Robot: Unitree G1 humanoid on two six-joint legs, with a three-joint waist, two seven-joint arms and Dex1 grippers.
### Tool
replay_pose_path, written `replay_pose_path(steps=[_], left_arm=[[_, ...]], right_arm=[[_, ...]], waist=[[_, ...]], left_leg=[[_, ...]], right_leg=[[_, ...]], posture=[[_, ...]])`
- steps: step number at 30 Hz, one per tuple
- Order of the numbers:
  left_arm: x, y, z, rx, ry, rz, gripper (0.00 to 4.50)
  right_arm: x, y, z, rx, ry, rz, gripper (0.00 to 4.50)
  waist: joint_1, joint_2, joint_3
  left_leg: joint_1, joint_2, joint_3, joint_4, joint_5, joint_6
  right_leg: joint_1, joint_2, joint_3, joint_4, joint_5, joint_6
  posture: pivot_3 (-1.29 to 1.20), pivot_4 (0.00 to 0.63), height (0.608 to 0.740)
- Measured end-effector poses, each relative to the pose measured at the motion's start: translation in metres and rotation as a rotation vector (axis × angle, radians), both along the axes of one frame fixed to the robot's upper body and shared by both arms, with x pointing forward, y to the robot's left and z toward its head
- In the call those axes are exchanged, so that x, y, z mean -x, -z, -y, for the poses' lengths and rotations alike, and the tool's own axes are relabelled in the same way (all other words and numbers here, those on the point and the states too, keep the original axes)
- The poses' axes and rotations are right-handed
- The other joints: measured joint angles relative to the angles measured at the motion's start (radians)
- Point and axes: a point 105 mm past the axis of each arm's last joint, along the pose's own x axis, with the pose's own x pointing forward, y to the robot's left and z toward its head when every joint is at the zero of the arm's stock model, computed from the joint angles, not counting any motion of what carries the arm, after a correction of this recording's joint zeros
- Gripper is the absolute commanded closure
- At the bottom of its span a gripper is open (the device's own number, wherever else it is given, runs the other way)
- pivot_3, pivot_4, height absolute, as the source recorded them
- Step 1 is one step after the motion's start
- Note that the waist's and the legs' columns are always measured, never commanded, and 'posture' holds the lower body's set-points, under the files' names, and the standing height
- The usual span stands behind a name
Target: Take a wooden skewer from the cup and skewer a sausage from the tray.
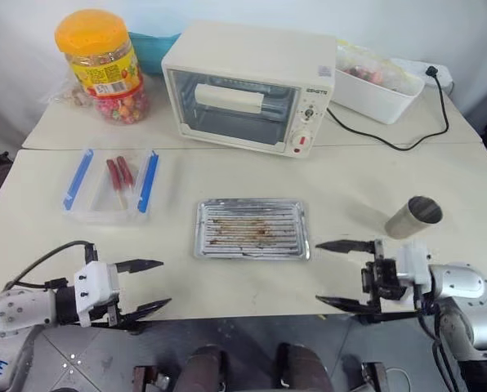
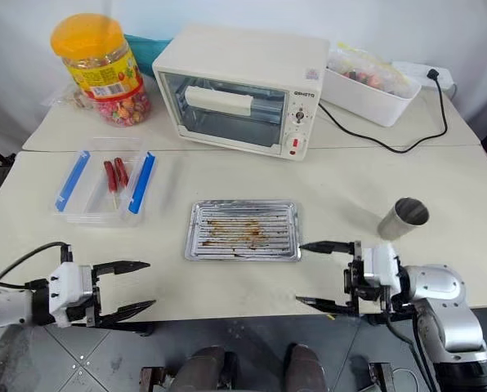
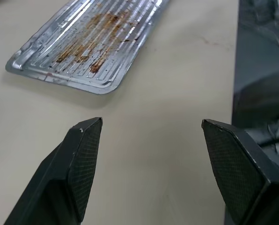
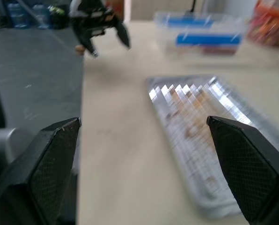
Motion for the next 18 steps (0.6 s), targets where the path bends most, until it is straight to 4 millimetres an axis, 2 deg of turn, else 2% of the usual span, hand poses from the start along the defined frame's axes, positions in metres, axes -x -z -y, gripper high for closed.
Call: replay_pose_path(steps=[2,6,7,8,9,11,14,18], left_arm=[[-0.005,0.000,-0.001,0.032,-0.066,0.024,0.90],[-0.017,0.006,-0.009,0.206,-0.319,0.000,0.90],[-0.019,0.006,-0.012,0.272,-0.401,0.005,0.90],[-0.022,0.004,-0.015,0.367,-0.489,0.028,0.63],[-0.023,0.004,-0.014,0.411,-0.527,0.035,0.56],[-0.024,0.004,-0.018,0.490,-0.636,0.055,0.09],[-0.028,0.005,-0.033,0.552,-0.816,0.114,0.04],[-0.031,0.007,-0.050,0.624,-1.052,0.189,0.04]], right_arm=[[0.000,0.004,0.003,-0.010,0.034,0.003,0.00],[-0.009,0.007,0.005,-0.126,0.194,-0.018,0.00],[-0.017,0.003,0.008,-0.179,0.279,-0.001,0.00],[-0.025,0.000,0.010,-0.237,0.364,0.015,0.00],[-0.029,-0.001,0.011,-0.268,0.405,0.018,0.00],[-0.043,-0.002,0.013,-0.331,0.537,0.051,0.00],[-0.067,-0.002,0.019,-0.431,0.756,0.098,0.00],[-0.088,0.007,0.024,-0.495,0.942,0.126,0.00]], waist=[[0.000,0.000,0.000],[-0.002,0.000,0.000],[-0.004,0.000,0.000],[-0.004,-0.001,-0.001],[-0.003,-0.001,-0.001],[-0.003,-0.002,-0.002],[-0.003,-0.002,-0.002],[-0.001,-0.003,-0.002]], left_leg=[[0.000,0.000,0.000,0.000,0.000,0.000],[0.001,0.001,-0.001,0.000,0.000,0.000],[0.001,0.001,-0.001,0.000,0.000,0.000],[0.001,0.001,-0.001,0.001,0.000,0.000],[0.001,0.001,-0.001,0.001,0.000,0.000],[0.002,0.001,-0.001,0.001,0.000,0.000],[0.002,0.000,0.000,0.001,0.000,0.000],[0.001,-0.001,0.000,0.001,0.000,0.000]], right_leg=[[0.000,0.000,0.000,0.000,0.000,0.000],[0.000,0.000,0.000,0.002,0.000,0.000],[0.000,0.000,0.001,0.002,0.000,0.000],[0.000,0.000,0.001,0.003,0.000,0.000],[0.000,0.000,0.001,0.003,0.000,0.000],[0.000,0.000,0.001,0.004,0.000,0.000],[-0.001,0.000,0.002,0.004,0.000,0.000],[-0.001,0.000,0.002,0.004,0.000,0.000]], posture=[[0.00,0.150,0.740],[0.00,0.150,0.740],[0.00,0.150,0.740],[0.00,0.150,0.740],[0.00,0.150,0.740],[0.00,0.150,0.740],[0.00,0.150,0.740],[0.00,0.150,0.740]])
